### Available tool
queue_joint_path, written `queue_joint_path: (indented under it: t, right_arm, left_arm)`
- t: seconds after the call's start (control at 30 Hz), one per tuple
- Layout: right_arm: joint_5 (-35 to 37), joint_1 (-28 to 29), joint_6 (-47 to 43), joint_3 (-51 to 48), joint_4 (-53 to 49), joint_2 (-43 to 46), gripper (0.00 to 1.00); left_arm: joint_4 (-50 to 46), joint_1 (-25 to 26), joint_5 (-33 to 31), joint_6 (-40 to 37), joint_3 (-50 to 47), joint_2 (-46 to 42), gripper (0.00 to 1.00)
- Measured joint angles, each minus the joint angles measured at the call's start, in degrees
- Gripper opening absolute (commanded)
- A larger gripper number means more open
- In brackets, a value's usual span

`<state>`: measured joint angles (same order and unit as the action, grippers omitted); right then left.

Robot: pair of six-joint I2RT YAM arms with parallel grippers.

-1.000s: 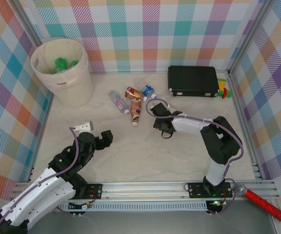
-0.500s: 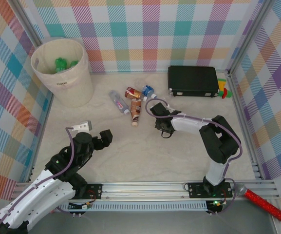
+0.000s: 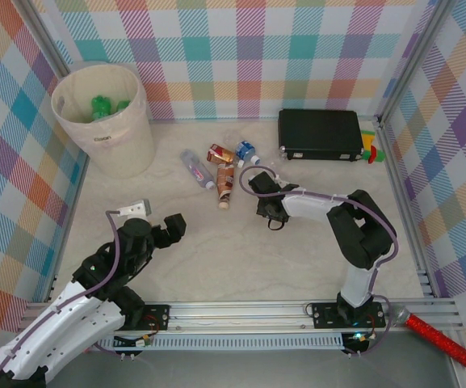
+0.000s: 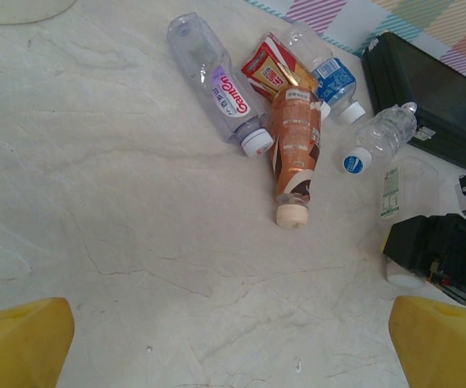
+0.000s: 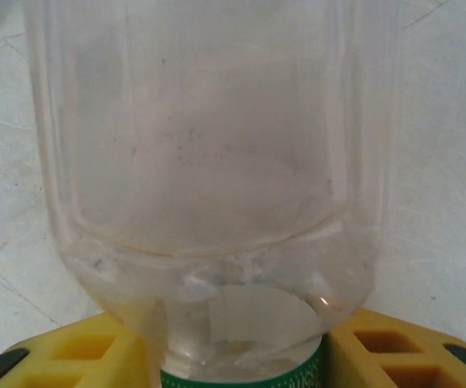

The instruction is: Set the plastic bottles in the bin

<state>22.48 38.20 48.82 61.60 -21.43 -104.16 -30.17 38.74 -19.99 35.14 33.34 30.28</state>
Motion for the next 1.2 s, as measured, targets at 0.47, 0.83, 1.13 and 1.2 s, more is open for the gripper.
queue_joint_path:
  t: [0.47, 0.83, 1.13, 1.2]
  right_arm:
    - [1.44, 2.21, -3.52, -3.89, 0.55, 7.65, 0.35]
    - [8.39, 17.62, -16.17, -6.45, 5.46, 22.84, 0.36]
    - [4.90, 25.68, -29.92, -9.27, 14.86, 27.23, 0.36]
    - [3.06, 25.97, -31.87, -9.92, 16.31, 27.78, 0.36]
  left_arm:
    - [-1.22, 0.00, 0.00, 0.98, 1.51, -0.57, 1.00]
    - [0.15, 0.00, 3.58, 4.33, 3.30, 0.98, 1.00]
    - [9.70, -0.35, 14.32, 5.68, 7.41, 8.04, 0.98]
    - [12.22, -0.87, 17.16, 6.05, 7.45, 9.29, 0.97]
